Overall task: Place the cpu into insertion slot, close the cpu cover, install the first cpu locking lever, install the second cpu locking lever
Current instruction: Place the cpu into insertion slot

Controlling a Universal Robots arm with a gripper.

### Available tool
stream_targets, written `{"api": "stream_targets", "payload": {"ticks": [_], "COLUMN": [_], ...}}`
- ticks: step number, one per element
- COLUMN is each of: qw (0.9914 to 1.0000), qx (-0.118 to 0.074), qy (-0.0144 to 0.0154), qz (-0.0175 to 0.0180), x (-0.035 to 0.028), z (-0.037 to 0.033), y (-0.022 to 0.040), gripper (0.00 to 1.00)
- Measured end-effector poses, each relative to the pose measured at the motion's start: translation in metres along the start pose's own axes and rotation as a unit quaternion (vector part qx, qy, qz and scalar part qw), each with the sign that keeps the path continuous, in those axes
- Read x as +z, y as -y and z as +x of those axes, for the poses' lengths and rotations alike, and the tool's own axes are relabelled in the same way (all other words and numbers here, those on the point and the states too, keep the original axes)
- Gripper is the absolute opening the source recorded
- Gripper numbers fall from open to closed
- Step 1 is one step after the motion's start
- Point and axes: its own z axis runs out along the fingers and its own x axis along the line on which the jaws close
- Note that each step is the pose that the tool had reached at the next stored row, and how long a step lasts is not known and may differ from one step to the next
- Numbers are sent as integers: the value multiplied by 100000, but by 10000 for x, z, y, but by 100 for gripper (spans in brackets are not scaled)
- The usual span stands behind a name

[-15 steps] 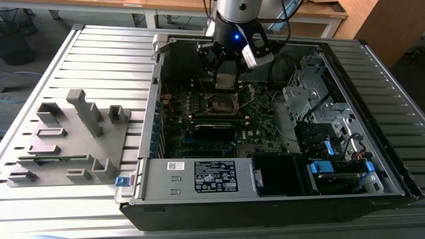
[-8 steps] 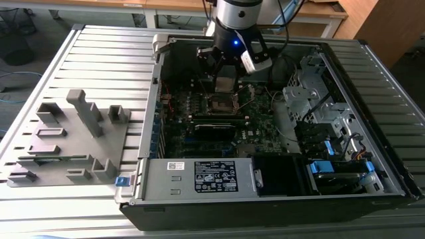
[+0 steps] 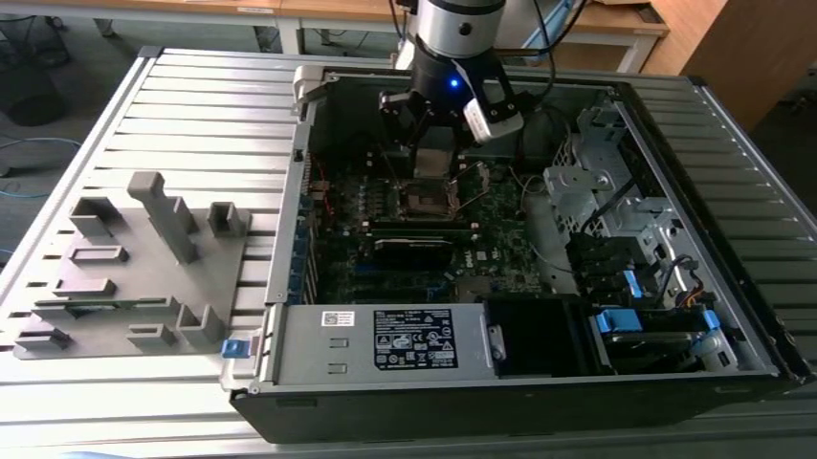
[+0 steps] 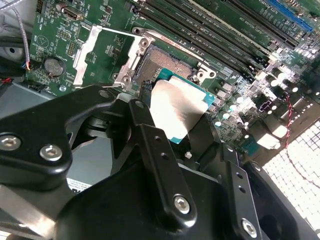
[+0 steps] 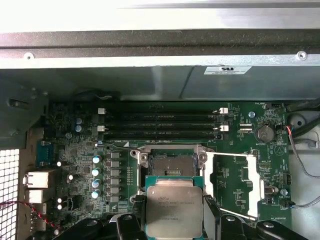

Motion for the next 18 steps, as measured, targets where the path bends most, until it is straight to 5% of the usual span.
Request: {"api": "stream_targets", "payload": {"ticks": [18], "qw": [100000], "qx": [-1], "qy": [9], "qz": [-14], "x": [34], "z": [0], "y": [3], "gripper": [54]}}
